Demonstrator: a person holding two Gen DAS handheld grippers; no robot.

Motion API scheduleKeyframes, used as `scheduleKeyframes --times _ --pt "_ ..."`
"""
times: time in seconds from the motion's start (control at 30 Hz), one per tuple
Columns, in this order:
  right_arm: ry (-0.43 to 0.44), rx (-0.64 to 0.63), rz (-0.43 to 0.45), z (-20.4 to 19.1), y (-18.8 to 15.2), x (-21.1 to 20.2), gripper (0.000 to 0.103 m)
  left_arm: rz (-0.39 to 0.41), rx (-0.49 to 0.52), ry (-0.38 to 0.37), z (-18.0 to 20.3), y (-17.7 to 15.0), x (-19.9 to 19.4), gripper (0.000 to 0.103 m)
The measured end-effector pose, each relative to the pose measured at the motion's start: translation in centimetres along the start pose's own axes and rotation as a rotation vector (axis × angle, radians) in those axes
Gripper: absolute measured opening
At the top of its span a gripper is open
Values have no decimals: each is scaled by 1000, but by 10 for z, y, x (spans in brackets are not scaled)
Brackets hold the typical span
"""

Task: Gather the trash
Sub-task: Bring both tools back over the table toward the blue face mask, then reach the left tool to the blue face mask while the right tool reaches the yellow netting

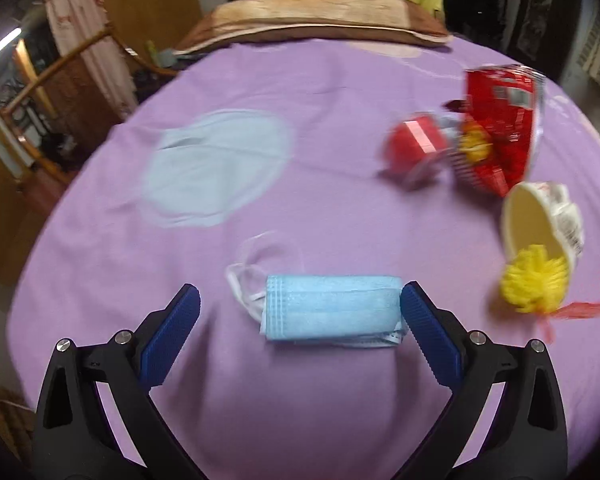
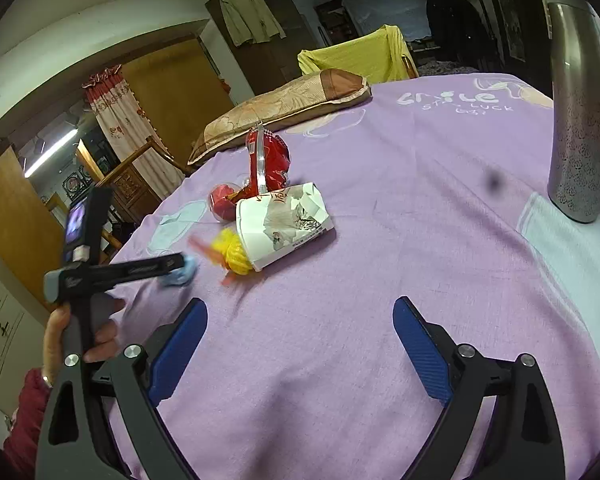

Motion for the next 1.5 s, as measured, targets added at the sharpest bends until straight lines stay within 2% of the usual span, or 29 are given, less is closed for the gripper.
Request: scheduleKeyframes --times 0.1,0.2,0.33,0.53,0.7,0.77,0.87,0.97,1.07,1.13,1.2,1.33,1.5 --pt "-3 -17 9 -4 0 -2 92 21 -39 29 -38 -8 -19 96" --pt "-12 -39 12 -7 0 -3 92 54 -67 14 -51 -10 -37 96" --pt "-11 -34 4 -6 -1 -1 93 60 -69 -82 -29 -6 -42 96" --pt "-1 -7 -30 -2 -4 5 93 -3 -56 -107 18 1 -3 97" --pt "4 -9 -39 -3 -5 7 93 -74 -35 -30 10 -8 20 97" --pt "5 -10 -36 -4 -5 6 93 -68 -20 -10 -10 -16 14 97" --pt "9 -20 -35 -7 -5 6 93 -40 -8 63 -46 -25 1 96" --pt "13 -34 -36 -10 -6 5 93 13 -36 122 -80 -27 -11 96" --pt "14 -37 -40 -11 -7 6 93 28 -49 71 -78 -25 -15 96" --pt "16 -30 -42 -10 -7 7 93 37 -30 39 -63 -20 -12 96" --pt "19 -27 -42 -10 -6 7 93 42 -6 37 -47 -14 -6 96" --pt "31 -40 -46 -14 -6 8 93 -15 1 82 -36 -7 19 97" --pt "51 -58 -51 -19 -6 10 93 -56 -75 6 -42 -5 28 97"
Point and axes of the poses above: each gripper's, at about its wrist camera, not at the fingertips, and x roughly the way its jaws point, z to its right, y to its top, the point moved 8 cm from there along x, roughly the way its jaws point, and after that the axes turned 6 degrees about -x, right-handed, at the moved point
